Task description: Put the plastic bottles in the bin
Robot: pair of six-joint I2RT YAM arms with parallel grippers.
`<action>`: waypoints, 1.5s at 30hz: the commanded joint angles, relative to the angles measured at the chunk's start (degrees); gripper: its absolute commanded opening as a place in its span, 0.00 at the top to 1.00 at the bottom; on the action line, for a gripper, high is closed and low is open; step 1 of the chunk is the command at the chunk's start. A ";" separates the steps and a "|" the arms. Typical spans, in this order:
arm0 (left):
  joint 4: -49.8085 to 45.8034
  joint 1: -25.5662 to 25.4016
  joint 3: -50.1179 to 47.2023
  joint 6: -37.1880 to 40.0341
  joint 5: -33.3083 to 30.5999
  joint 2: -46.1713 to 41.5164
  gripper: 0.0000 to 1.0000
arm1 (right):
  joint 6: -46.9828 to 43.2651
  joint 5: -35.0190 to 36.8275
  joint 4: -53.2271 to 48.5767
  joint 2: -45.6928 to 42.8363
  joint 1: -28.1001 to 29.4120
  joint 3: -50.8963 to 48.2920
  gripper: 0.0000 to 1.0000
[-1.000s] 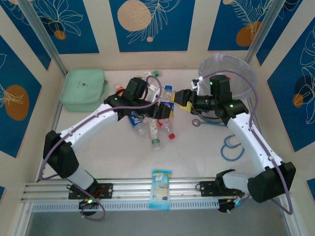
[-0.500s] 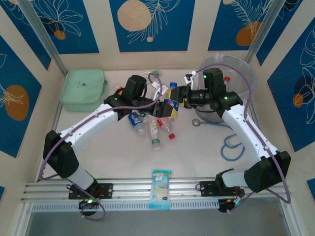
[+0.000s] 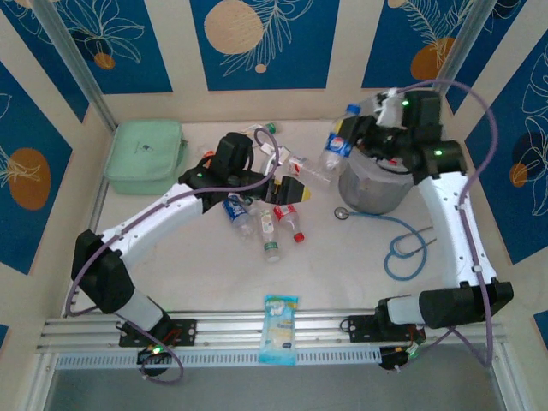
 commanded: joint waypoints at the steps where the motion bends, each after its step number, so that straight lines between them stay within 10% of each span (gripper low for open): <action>1: 0.07 0.71 -1.64 -1.85 -4.26 -1.22 0.00 | -5.49 6.81 -1.93 0.26 -4.49 4.44 0.92; 12: -12.03 3.02 -3.72 -11.27 -29.76 -2.29 0.00 | -14.00 24.43 11.90 6.34 -12.07 4.72 1.00; 27: -10.49 6.61 -11.42 -17.31 -32.11 -6.95 0.00 | -9.30 2.33 12.65 18.35 -14.62 -2.61 1.00; 41: -11.37 9.90 -12.31 -14.49 -31.13 -8.05 0.01 | -7.17 8.39 15.38 24.40 -11.78 -11.42 1.00; 45: -12.61 10.21 -11.75 -12.53 -30.93 -7.70 0.02 | -6.82 7.66 14.31 24.14 -11.59 -10.60 0.78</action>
